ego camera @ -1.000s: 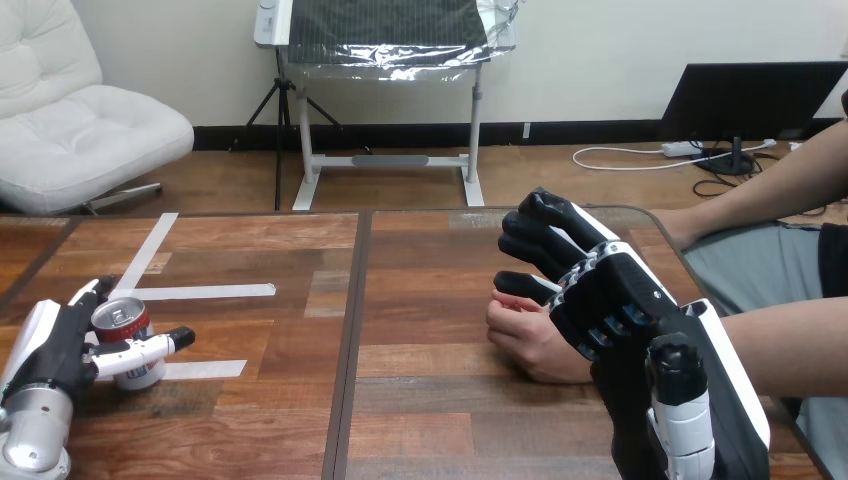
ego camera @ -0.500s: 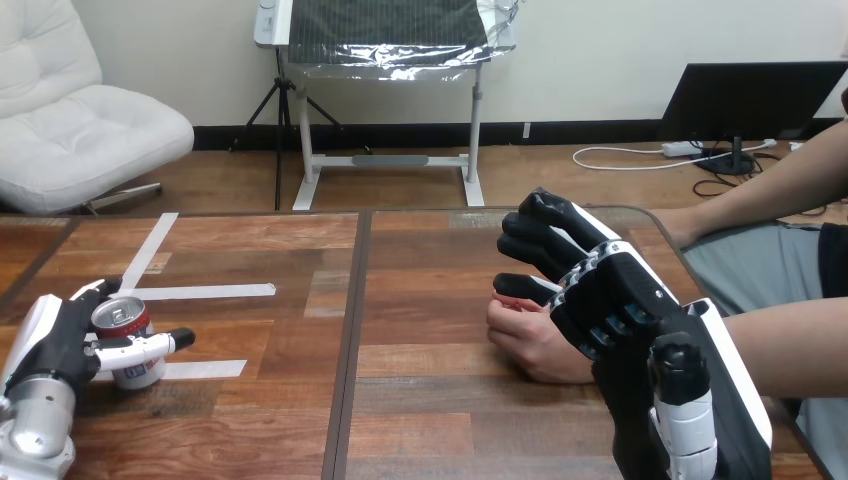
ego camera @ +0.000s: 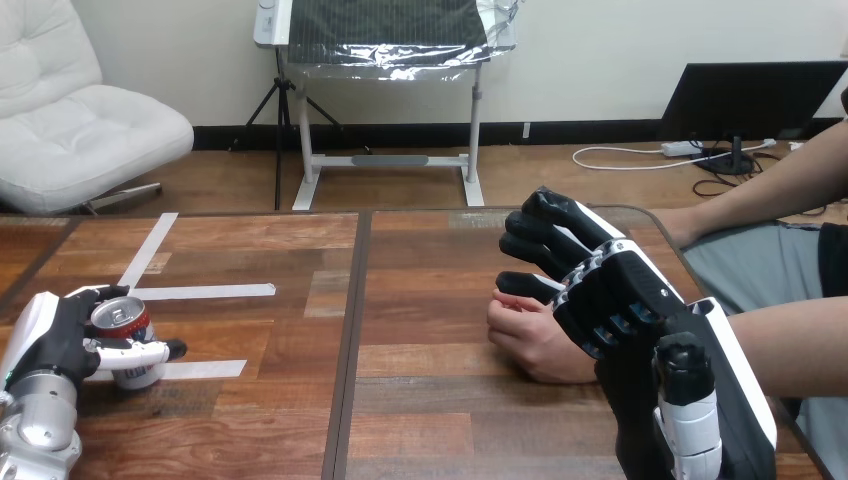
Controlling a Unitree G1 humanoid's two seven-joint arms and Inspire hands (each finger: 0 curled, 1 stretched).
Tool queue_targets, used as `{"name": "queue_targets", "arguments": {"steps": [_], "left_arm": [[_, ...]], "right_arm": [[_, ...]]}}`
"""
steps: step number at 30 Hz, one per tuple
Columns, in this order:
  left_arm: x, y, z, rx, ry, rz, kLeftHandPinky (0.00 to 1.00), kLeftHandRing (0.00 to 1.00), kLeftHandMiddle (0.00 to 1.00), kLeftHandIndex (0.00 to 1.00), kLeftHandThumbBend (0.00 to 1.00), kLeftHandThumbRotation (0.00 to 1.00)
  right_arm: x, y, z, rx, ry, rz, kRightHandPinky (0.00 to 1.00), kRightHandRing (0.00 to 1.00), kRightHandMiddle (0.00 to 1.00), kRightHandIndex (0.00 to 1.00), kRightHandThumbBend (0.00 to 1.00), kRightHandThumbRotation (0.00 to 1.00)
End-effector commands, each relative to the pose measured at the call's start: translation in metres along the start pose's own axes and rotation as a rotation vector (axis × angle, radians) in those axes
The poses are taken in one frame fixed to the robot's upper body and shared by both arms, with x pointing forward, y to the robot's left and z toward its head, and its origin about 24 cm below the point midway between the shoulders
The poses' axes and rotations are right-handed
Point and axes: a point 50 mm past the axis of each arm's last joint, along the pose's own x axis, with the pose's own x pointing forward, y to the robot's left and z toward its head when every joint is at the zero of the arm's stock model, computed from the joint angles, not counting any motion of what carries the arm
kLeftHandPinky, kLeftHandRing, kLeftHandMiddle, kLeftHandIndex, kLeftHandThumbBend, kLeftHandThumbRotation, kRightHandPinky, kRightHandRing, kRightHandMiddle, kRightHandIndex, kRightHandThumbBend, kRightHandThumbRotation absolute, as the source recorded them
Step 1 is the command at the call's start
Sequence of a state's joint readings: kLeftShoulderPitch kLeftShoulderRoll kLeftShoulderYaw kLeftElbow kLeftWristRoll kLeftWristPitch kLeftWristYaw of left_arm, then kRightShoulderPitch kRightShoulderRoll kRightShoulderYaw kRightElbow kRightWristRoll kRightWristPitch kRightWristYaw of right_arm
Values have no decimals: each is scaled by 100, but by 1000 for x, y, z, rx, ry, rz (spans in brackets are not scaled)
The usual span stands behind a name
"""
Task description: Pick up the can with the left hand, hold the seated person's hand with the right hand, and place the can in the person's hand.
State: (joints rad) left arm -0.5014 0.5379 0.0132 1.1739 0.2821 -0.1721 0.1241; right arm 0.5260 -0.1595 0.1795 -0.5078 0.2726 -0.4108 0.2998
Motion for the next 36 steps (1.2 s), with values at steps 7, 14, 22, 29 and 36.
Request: {"name": "queue_targets", "arguments": {"steps": [7, 14, 22, 29, 36], "left_arm": [[10, 9, 34, -19, -69, 82, 62, 69, 73, 73, 82, 0], [10, 8, 36, -17, -68, 106, 58, 65, 70, 70, 80, 0], [11, 8, 37, -22, -59, 131, 53, 61, 65, 66, 79, 0], [11, 8, 38, -24, -57, 144, 49, 57, 62, 64, 76, 0], [10, 8, 39, -15, -72, 172, 45, 54, 58, 60, 74, 0]], "right_arm": [[9, -1, 15, -17, -99, 12, 78, 85, 84, 85, 87, 87], [10, -1, 15, -16, -106, 15, 78, 84, 84, 85, 87, 86], [10, -2, 15, -20, -105, 17, 78, 85, 84, 85, 87, 86], [10, -2, 15, -15, -107, 17, 78, 85, 85, 85, 87, 86], [11, -2, 15, -15, -111, 19, 78, 85, 85, 85, 86, 86]]}}
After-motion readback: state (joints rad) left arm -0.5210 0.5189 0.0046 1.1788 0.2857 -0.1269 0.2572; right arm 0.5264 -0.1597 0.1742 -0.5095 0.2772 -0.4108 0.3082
